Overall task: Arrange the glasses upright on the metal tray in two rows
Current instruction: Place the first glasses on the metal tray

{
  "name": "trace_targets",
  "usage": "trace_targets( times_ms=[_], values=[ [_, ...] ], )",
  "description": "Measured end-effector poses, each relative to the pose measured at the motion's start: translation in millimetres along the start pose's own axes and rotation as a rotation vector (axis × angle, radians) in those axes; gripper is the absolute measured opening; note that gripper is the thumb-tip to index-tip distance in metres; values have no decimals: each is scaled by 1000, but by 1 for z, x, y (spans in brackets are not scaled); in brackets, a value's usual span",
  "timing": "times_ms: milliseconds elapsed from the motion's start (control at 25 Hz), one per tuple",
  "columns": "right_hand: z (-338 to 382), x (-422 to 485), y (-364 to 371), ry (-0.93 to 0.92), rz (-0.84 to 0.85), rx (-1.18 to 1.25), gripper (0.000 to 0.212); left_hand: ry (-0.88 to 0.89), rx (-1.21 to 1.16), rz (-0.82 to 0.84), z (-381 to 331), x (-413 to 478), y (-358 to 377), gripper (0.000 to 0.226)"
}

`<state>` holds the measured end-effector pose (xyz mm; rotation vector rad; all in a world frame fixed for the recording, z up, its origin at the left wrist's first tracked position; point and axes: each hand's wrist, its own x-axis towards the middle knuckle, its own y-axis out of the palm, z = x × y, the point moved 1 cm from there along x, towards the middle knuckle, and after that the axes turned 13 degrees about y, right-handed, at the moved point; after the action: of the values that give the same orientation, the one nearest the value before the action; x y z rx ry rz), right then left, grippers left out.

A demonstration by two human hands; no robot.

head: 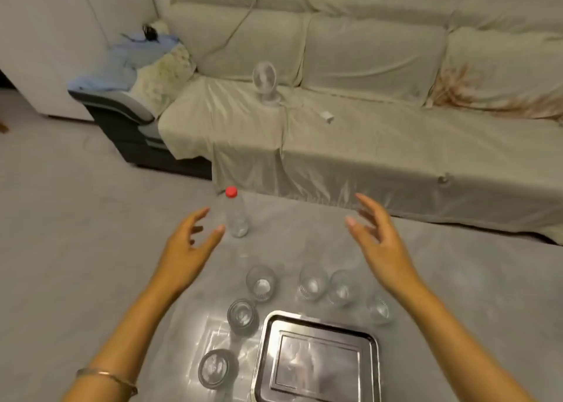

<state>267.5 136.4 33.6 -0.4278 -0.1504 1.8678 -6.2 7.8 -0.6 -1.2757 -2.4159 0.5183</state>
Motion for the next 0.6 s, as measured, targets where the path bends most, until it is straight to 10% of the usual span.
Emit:
trace_targets(
  times_ms=[600],
  values=[
    [-290, 75, 196, 235, 496, 102, 47, 98, 47, 451, 229, -11, 160, 83]
  ],
)
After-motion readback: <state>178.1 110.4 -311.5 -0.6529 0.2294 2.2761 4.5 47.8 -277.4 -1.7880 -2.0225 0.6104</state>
